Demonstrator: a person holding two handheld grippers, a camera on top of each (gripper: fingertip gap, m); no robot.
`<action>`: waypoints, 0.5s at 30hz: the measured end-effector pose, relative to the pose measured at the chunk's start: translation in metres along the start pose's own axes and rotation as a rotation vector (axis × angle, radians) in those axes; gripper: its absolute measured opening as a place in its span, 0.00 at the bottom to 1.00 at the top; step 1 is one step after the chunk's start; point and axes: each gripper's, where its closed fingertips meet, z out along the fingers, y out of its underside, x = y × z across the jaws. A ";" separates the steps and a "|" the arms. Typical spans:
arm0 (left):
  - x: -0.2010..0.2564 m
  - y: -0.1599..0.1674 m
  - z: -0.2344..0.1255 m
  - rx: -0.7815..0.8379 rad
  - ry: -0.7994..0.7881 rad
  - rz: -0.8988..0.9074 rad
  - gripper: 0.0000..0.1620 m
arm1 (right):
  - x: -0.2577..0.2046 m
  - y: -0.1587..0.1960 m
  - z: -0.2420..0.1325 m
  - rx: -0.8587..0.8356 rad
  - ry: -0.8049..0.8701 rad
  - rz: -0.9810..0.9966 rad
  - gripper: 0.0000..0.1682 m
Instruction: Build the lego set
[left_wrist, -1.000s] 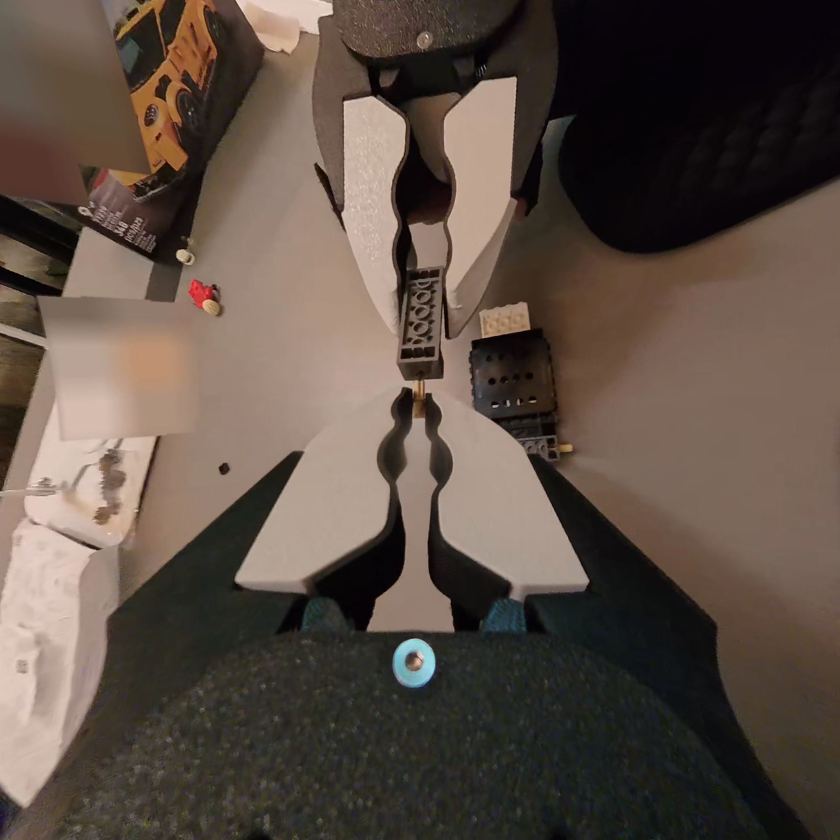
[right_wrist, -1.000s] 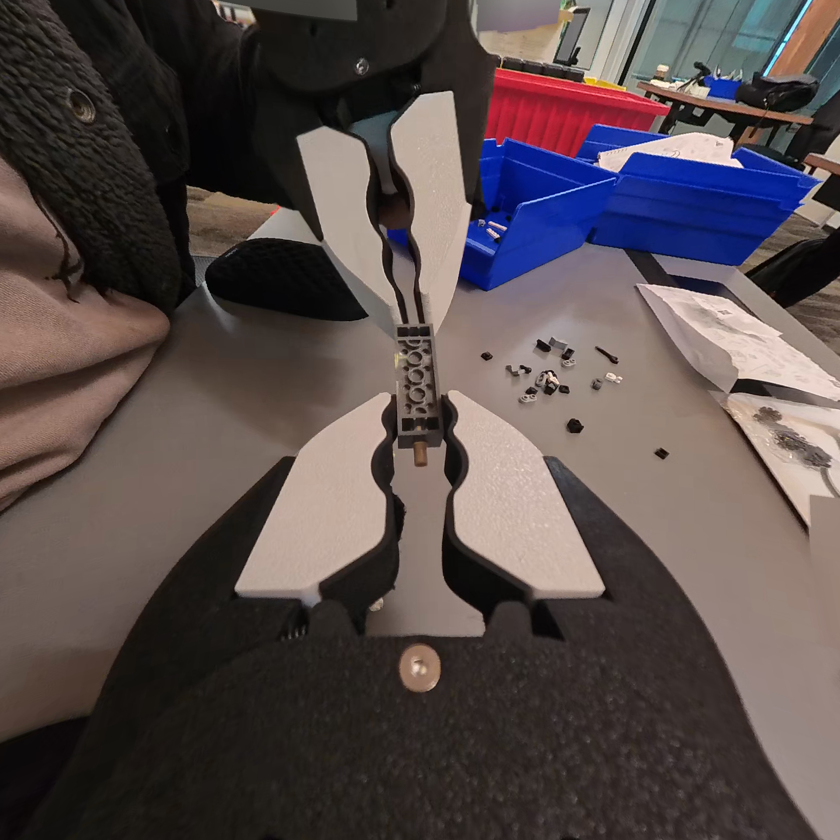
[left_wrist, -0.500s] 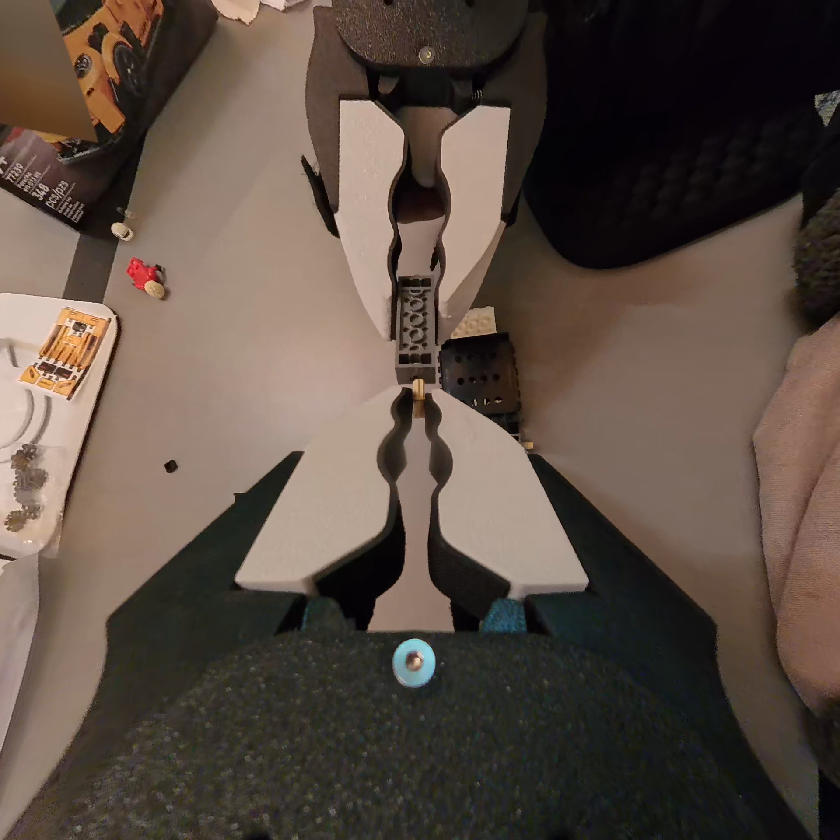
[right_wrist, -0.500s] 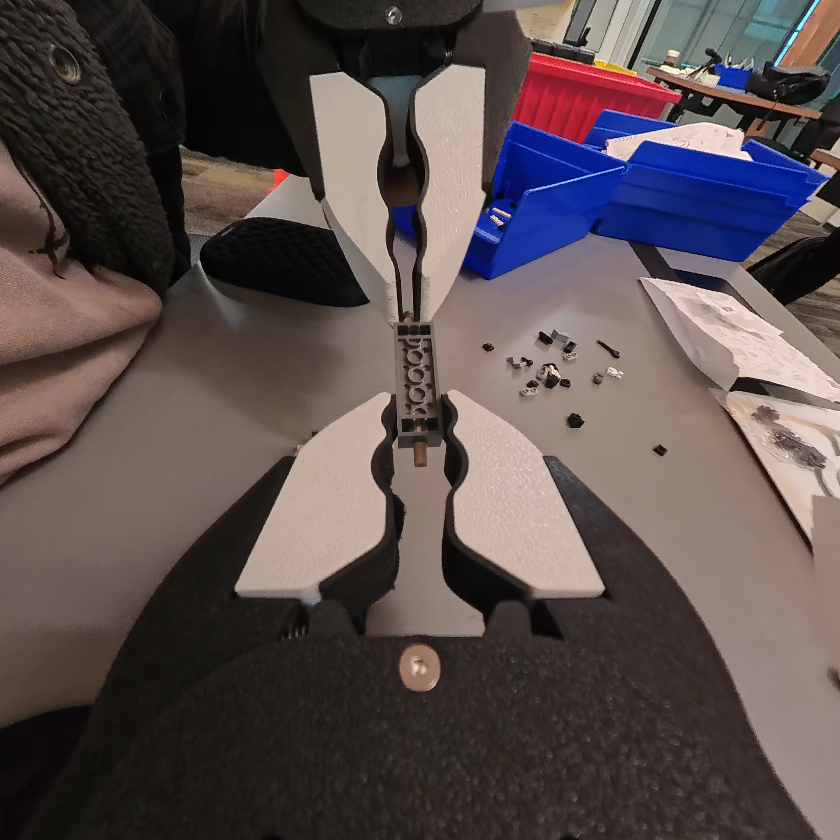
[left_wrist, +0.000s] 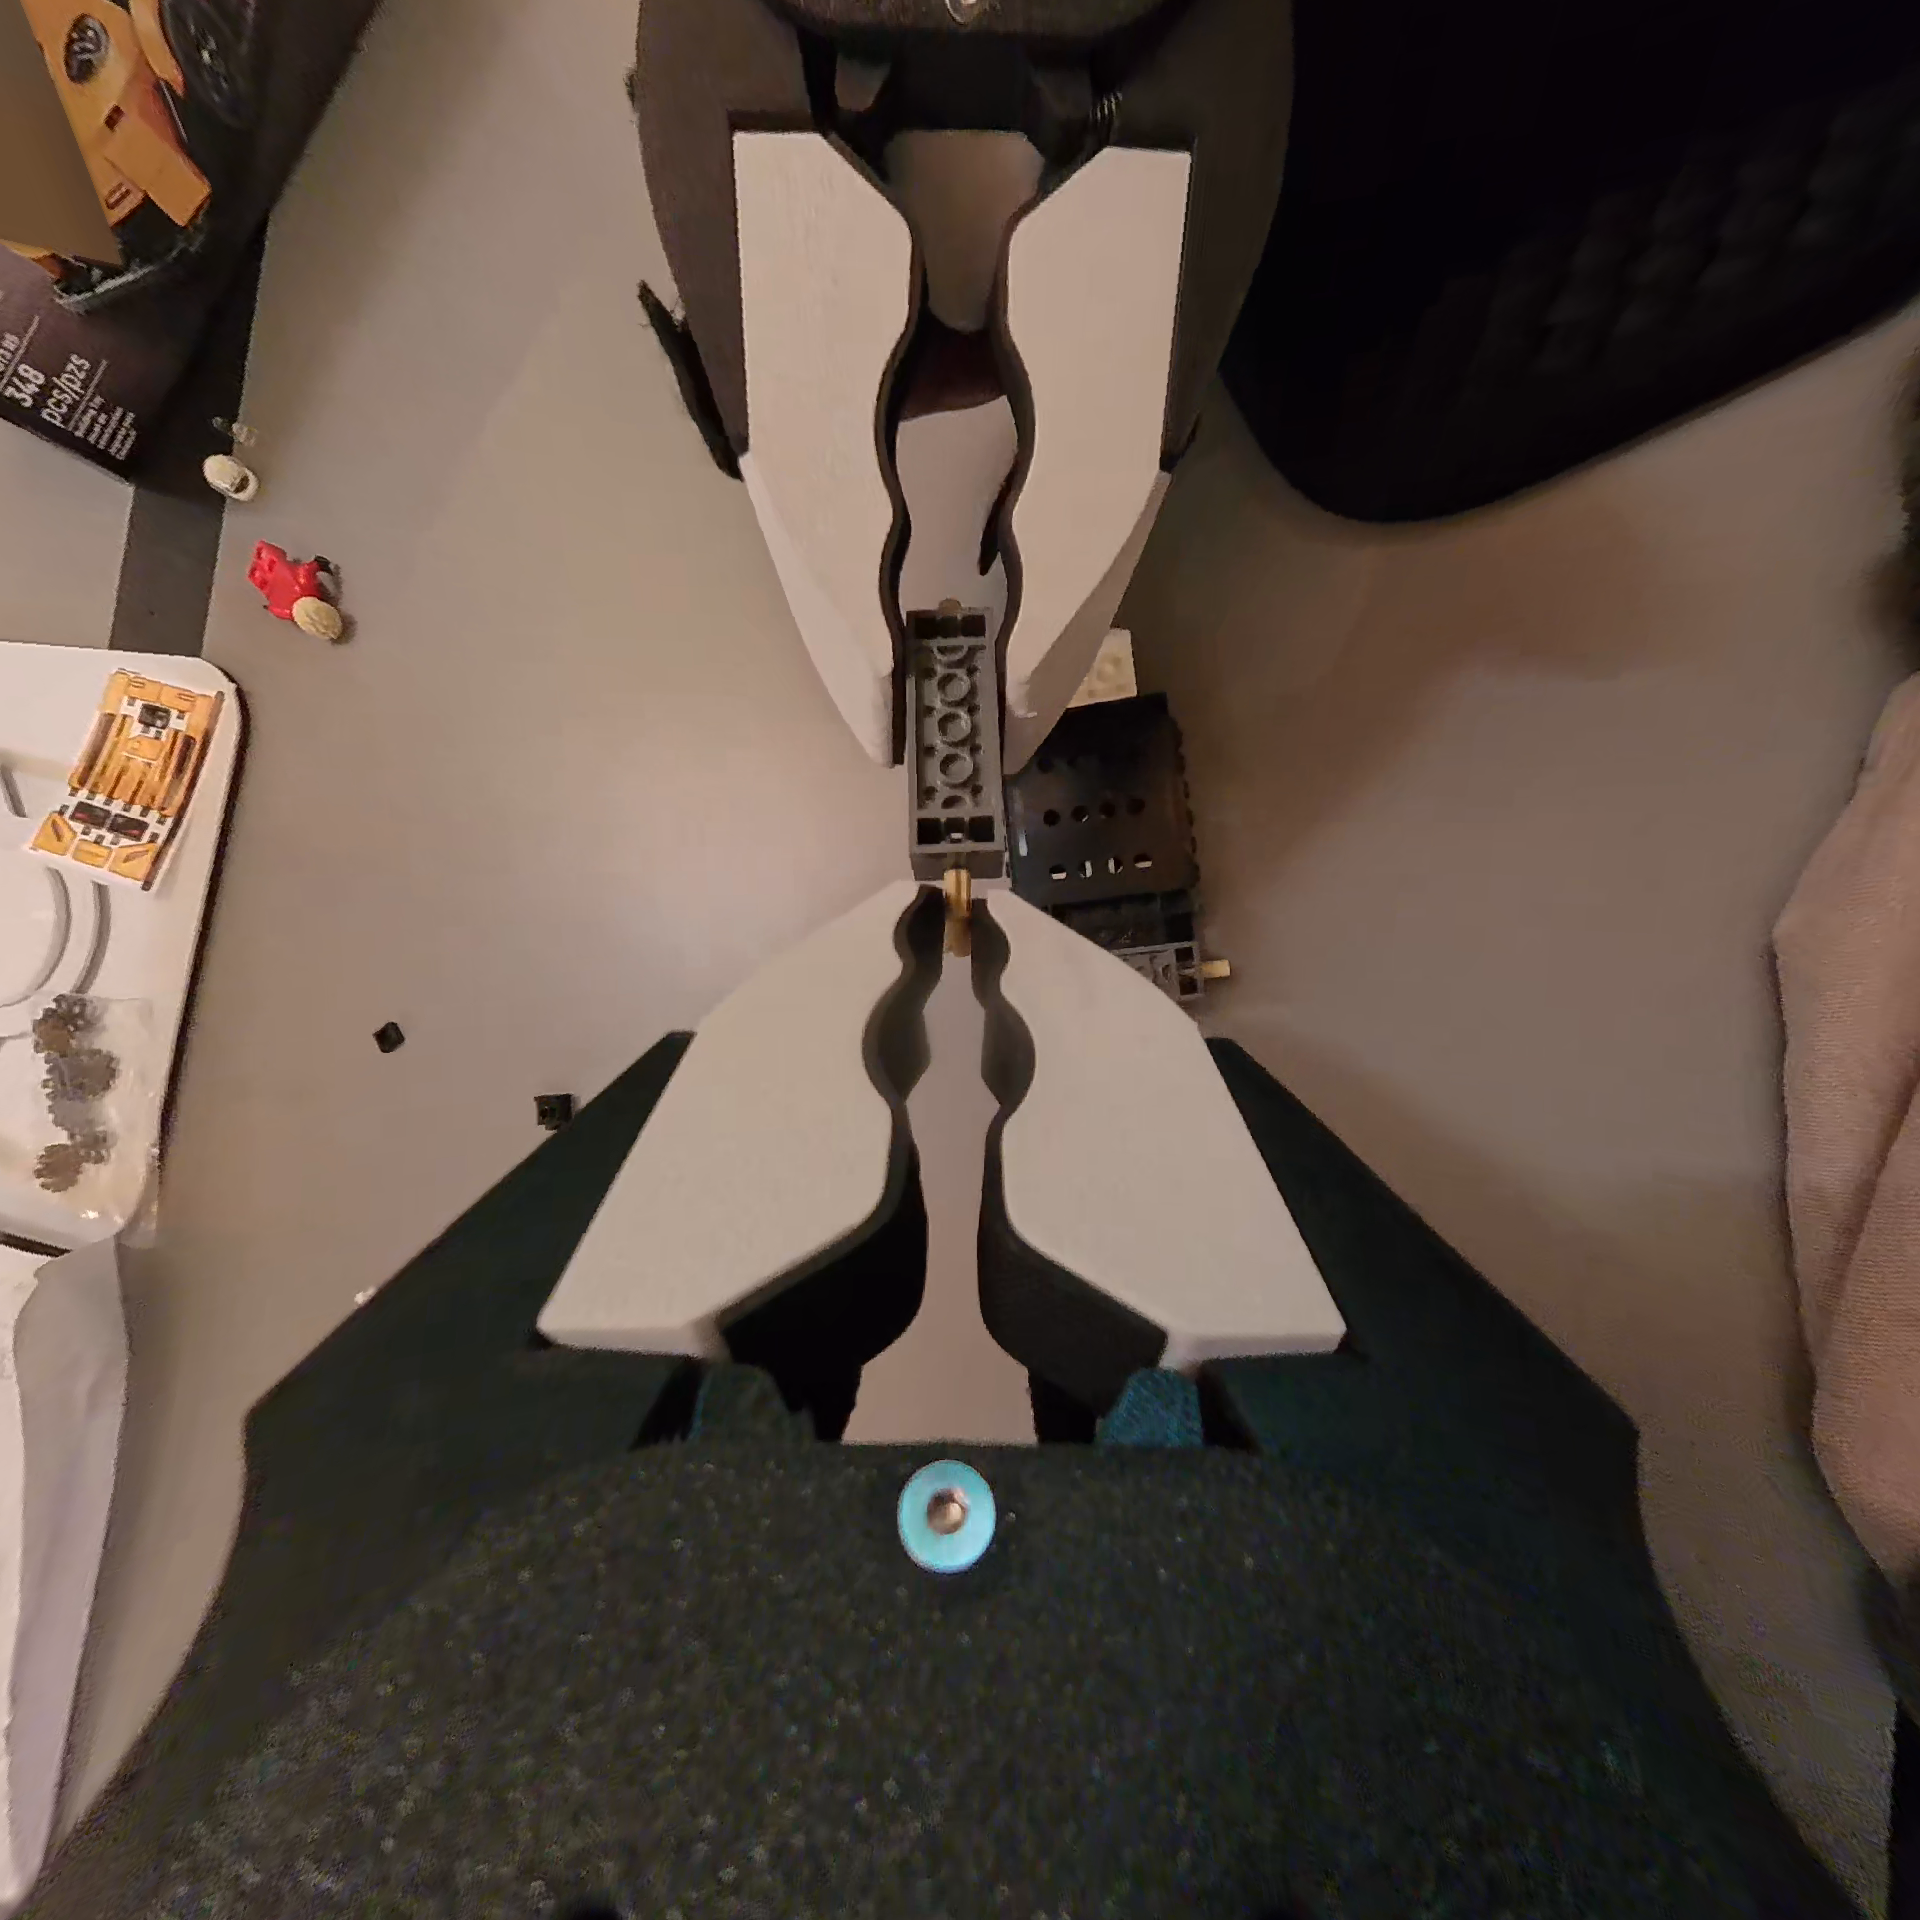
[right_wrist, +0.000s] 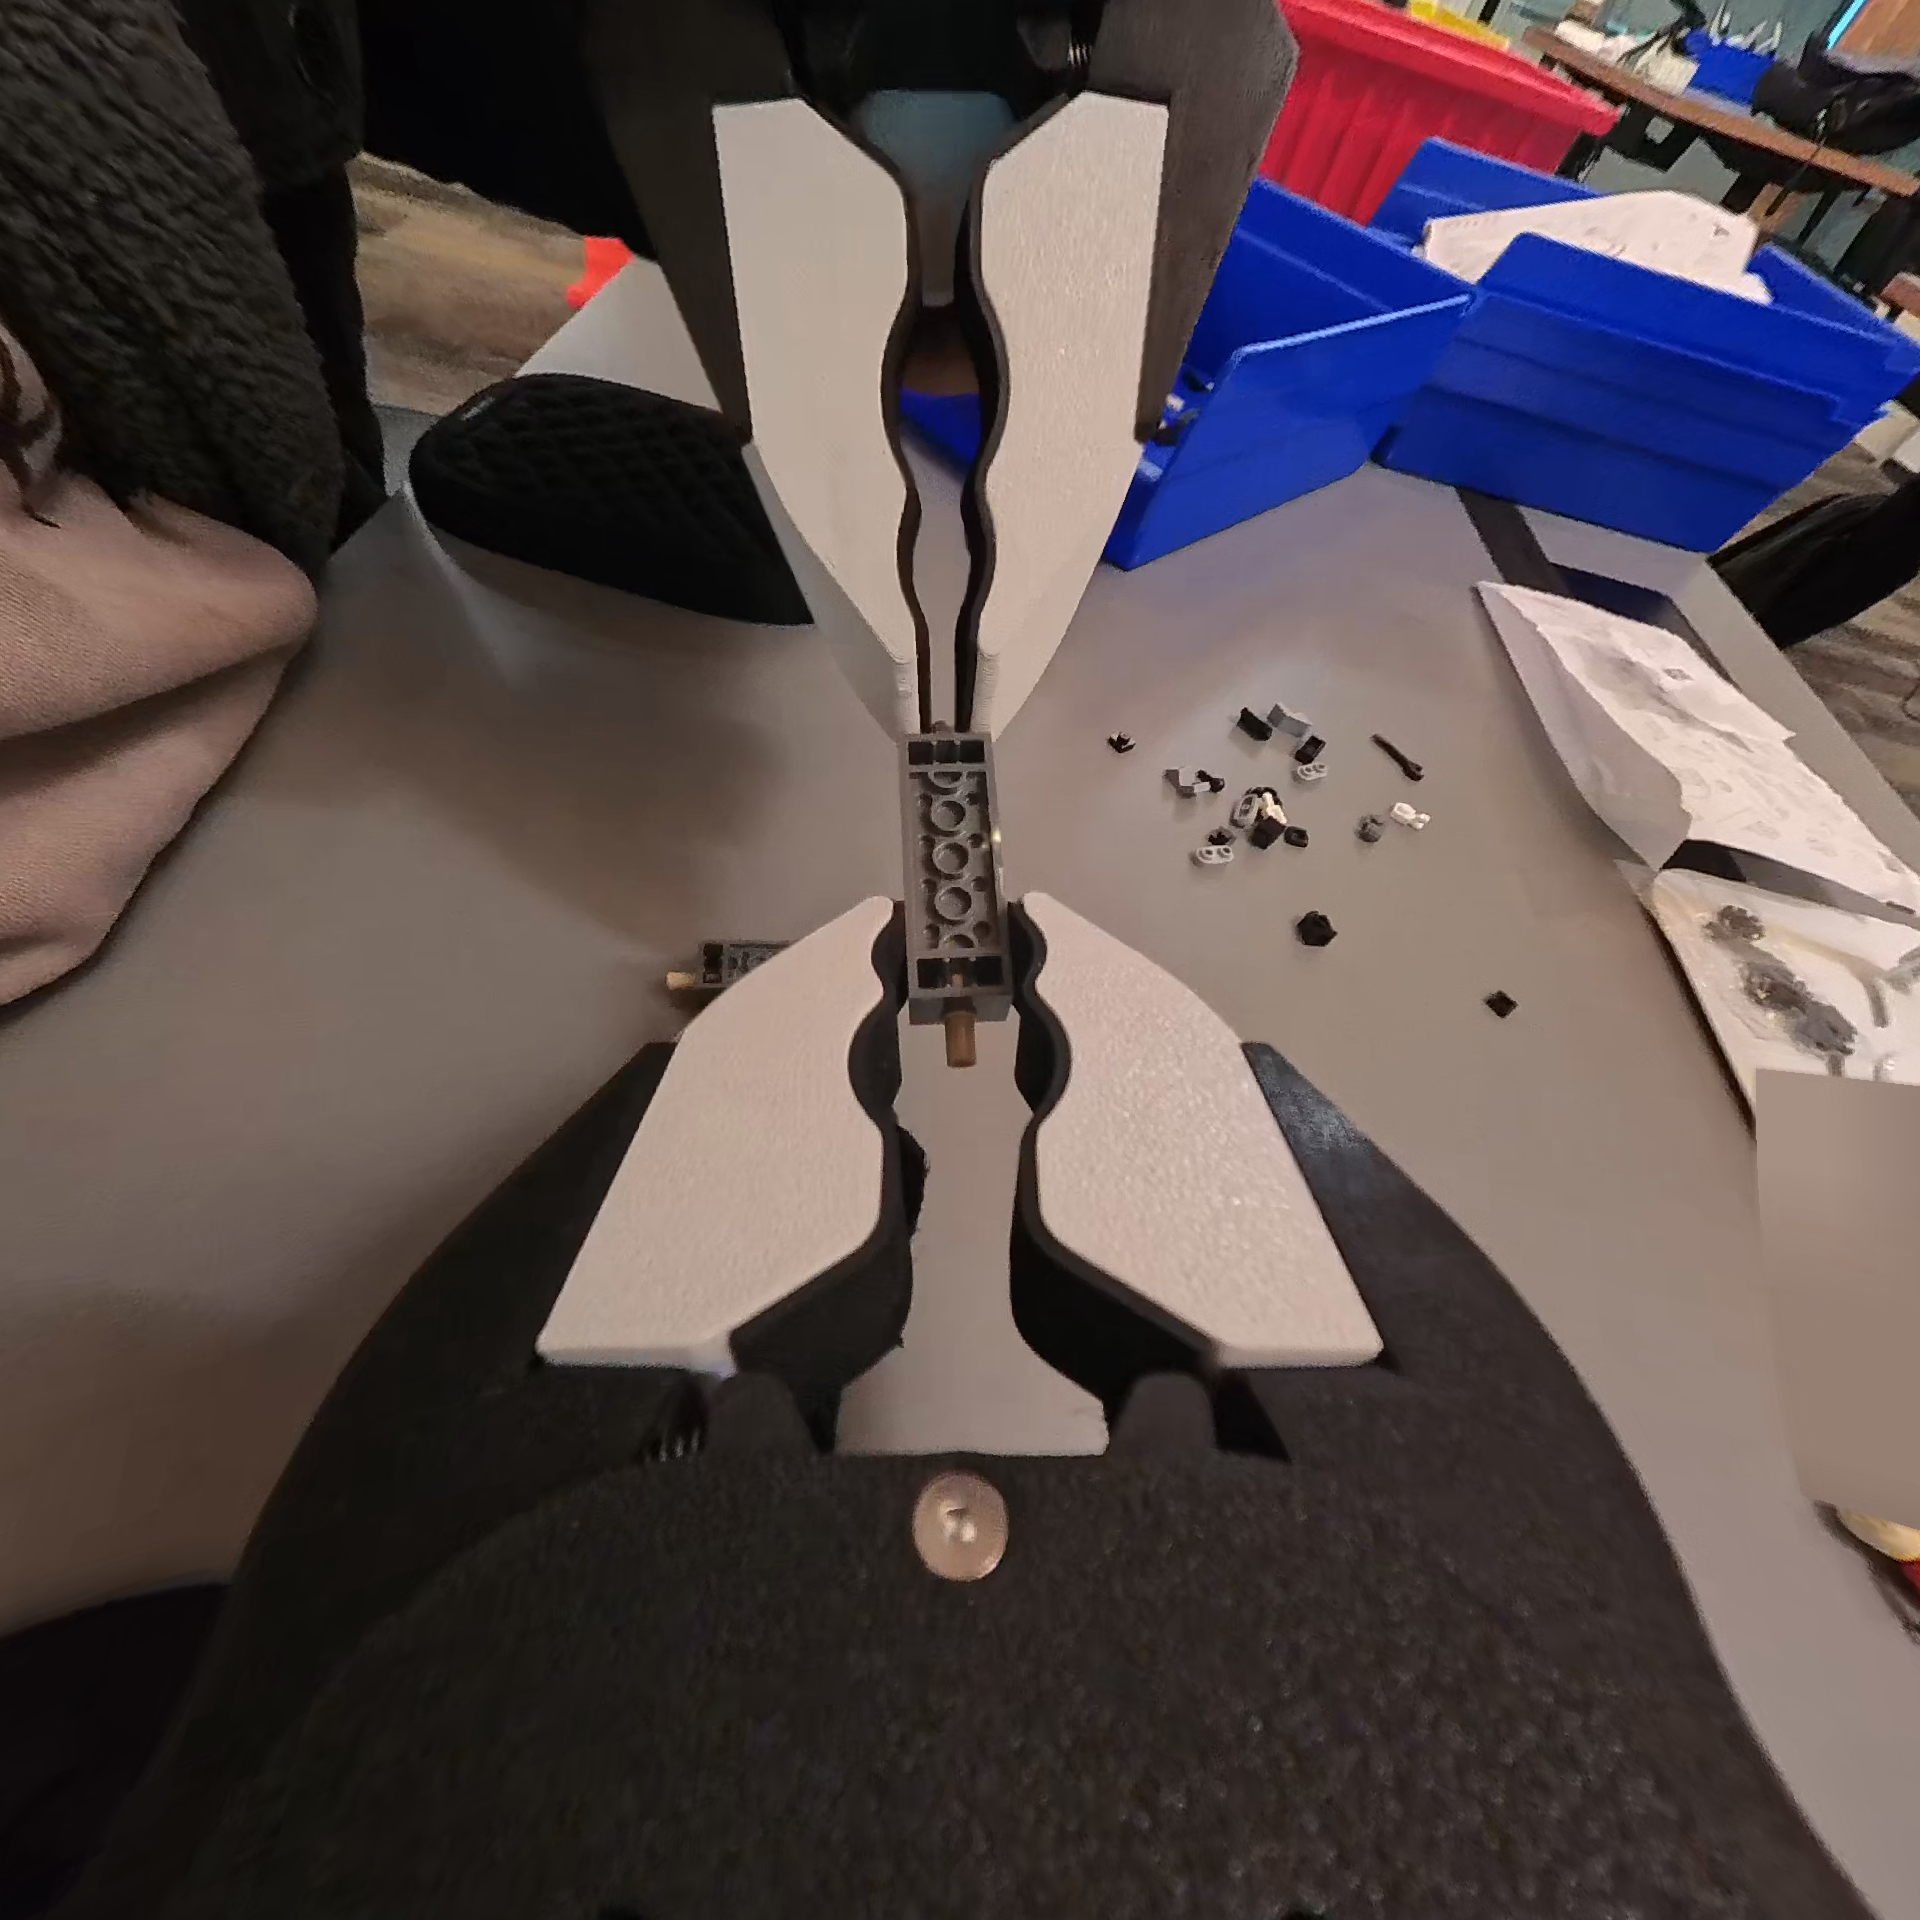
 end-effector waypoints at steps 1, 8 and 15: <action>0.000 0.001 0.001 -0.008 -0.003 0.009 0.03 | -0.001 0.001 0.001 -0.009 -0.007 0.008 0.10; -0.001 0.008 0.007 -0.074 -0.053 0.092 0.03 | -0.003 0.006 0.004 -0.059 -0.043 0.097 0.10; -0.002 0.013 0.012 -0.101 -0.044 0.086 0.03 | -0.004 0.011 0.006 -0.106 -0.060 0.173 0.10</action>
